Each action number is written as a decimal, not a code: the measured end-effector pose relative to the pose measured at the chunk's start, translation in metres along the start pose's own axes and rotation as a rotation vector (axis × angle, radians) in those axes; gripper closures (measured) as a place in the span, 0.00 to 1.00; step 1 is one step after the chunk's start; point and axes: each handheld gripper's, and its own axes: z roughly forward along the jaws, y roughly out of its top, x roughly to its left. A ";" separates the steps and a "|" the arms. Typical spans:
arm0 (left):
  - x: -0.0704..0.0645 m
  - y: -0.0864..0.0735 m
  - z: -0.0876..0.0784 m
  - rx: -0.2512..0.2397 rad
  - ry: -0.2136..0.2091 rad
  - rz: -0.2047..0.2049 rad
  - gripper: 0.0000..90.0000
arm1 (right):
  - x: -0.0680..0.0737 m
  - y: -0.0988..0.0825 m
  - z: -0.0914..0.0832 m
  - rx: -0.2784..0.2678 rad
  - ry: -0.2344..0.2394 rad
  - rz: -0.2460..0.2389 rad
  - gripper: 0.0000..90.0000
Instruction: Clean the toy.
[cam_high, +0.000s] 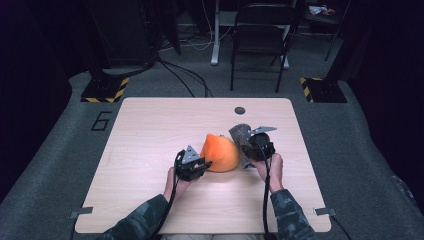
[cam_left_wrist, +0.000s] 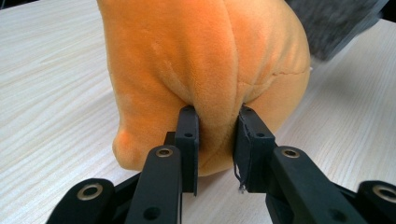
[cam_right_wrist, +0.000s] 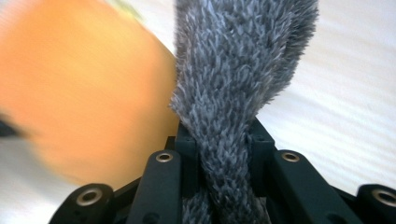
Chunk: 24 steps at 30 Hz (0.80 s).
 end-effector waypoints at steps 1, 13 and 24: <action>-0.001 0.000 0.001 -0.006 0.006 -0.003 0.81 | 0.008 0.006 -0.011 -0.055 0.030 -0.020 0.81; -0.001 0.001 0.000 0.002 0.000 0.002 0.81 | 0.044 0.007 0.000 -0.038 0.089 -0.110 0.81; -0.002 0.001 0.001 0.000 0.000 0.002 0.81 | 0.012 -0.005 0.014 0.060 0.007 -0.059 0.81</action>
